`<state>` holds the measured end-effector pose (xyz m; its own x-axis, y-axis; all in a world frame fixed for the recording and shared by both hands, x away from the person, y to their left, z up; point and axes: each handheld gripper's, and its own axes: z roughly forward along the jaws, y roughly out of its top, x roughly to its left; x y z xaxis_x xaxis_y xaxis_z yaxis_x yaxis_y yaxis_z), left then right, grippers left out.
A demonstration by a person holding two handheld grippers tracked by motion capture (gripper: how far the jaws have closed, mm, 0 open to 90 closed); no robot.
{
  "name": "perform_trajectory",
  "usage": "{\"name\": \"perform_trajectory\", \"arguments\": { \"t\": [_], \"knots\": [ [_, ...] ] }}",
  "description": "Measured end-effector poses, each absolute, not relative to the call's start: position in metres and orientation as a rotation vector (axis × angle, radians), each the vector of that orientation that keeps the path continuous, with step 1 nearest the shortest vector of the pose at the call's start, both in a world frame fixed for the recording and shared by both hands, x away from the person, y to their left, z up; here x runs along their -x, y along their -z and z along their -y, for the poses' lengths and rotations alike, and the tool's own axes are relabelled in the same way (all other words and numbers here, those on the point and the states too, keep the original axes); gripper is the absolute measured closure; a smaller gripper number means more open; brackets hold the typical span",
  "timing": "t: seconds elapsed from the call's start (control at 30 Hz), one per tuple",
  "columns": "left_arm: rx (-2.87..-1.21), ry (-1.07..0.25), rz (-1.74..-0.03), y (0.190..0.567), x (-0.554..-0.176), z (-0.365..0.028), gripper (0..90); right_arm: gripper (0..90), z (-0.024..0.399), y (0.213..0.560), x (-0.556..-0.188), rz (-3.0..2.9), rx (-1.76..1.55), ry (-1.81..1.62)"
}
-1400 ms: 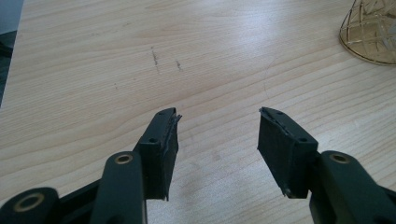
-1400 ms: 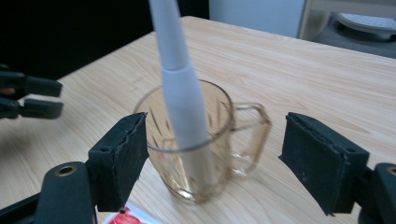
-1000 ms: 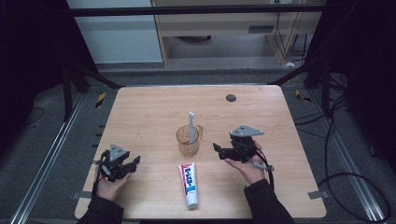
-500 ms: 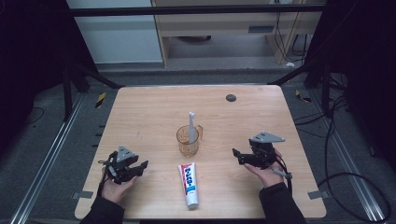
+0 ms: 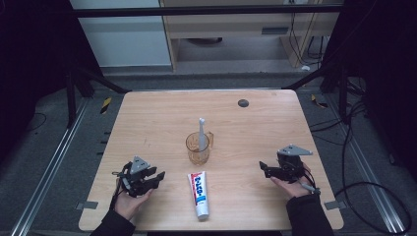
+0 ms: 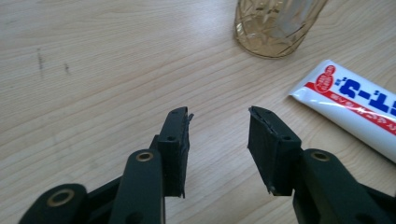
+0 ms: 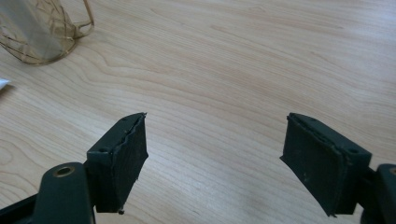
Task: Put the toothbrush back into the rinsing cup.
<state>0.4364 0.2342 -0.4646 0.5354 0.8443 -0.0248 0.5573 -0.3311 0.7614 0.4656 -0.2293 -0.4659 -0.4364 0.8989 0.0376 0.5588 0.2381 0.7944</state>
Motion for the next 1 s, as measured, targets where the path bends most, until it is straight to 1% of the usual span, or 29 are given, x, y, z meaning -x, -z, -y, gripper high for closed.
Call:
{"name": "perform_trajectory", "arguments": {
  "t": [0.13, 0.3, 0.73, 0.87, 1.0],
  "knots": [
    [-2.035, -0.482, -1.118, 0.464, -0.433, -0.224, 56.5, 21.9, 0.233, 0.468, -0.463, -2.083, -1.347, -1.056],
    [-2.05, -0.455, -1.095, 0.462, -0.429, -0.213, 62.5, 22.2, 0.236, 0.472, -0.46, -2.085, -1.342, -1.039],
    [-2.091, -0.351, -0.997, 0.458, -0.423, -0.177, 84.4, 22.8, 0.24, 0.475, -0.456, -2.082, -1.358, -1.022],
    [-2.093, -0.329, -0.967, 0.456, -0.421, -0.167, 87.8, 23.2, 0.242, 0.475, -0.456, -2.076, -1.356, -1.023],
    [-2.103, -0.297, -0.94, 0.455, -0.42, -0.155, 88.9, 23.4, 0.245, 0.477, -0.457, -2.067, -1.371, -1.015]
  ]
}}
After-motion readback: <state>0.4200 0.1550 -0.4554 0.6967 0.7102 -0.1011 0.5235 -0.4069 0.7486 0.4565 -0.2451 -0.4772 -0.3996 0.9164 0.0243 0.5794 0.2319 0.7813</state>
